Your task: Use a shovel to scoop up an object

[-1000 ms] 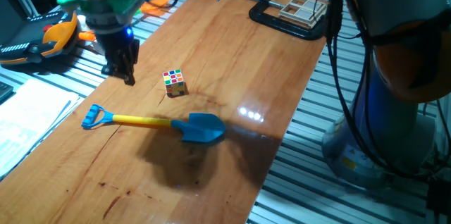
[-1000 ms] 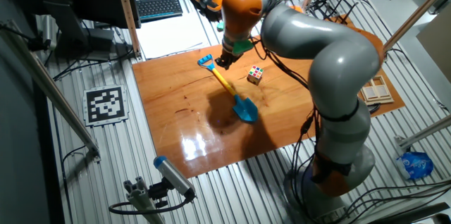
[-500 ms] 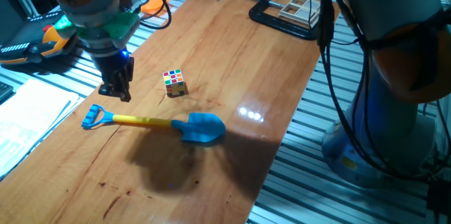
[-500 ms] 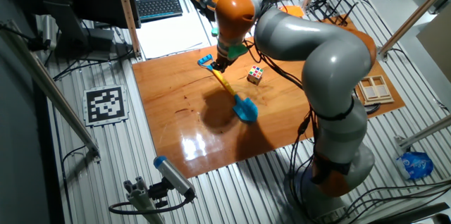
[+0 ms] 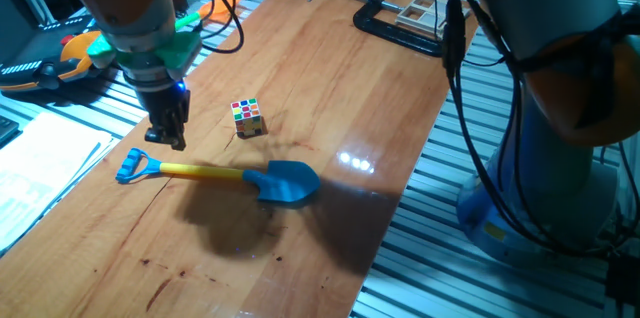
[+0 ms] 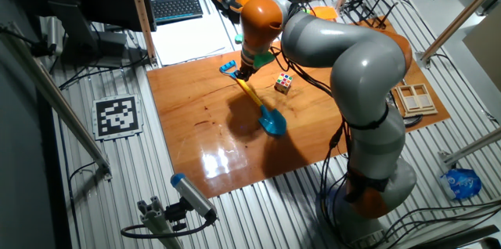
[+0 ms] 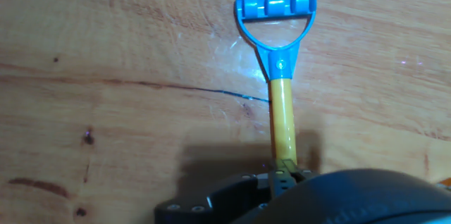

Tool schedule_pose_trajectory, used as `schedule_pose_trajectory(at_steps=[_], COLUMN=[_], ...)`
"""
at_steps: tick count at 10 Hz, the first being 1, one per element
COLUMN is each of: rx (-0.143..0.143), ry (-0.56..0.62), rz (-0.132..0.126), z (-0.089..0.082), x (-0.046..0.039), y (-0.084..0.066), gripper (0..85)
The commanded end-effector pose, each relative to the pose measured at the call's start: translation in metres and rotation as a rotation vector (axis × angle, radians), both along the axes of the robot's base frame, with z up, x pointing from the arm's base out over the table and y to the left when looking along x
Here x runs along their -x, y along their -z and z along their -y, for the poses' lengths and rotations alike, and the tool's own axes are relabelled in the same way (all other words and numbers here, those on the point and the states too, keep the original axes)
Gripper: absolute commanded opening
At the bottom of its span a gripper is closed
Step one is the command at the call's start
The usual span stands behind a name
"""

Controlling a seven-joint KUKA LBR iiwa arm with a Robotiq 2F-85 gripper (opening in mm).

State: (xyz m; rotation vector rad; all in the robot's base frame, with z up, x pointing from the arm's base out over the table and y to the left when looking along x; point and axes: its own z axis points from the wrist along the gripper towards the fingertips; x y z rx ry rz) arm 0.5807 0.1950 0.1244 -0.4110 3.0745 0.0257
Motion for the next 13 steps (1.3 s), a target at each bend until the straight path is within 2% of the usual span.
schedule_pose_trajectory(at_steps=[1,4,5,9,13], rx=[-0.003,-0.019,-0.021,-0.025,-0.017], ry=[-0.006,-0.018,-0.019,-0.02,-0.026], rz=[0.002,0.011,0.014,0.038,0.035], z=[0.002,0.007,0.008,0.007,0.008], x=[-0.0011,-0.0059,-0.0069,-0.006,-0.0047], y=[0.004,0.02,0.023,0.032,0.03], gripper=[0.0,0.0,17.0,17.0,17.0])
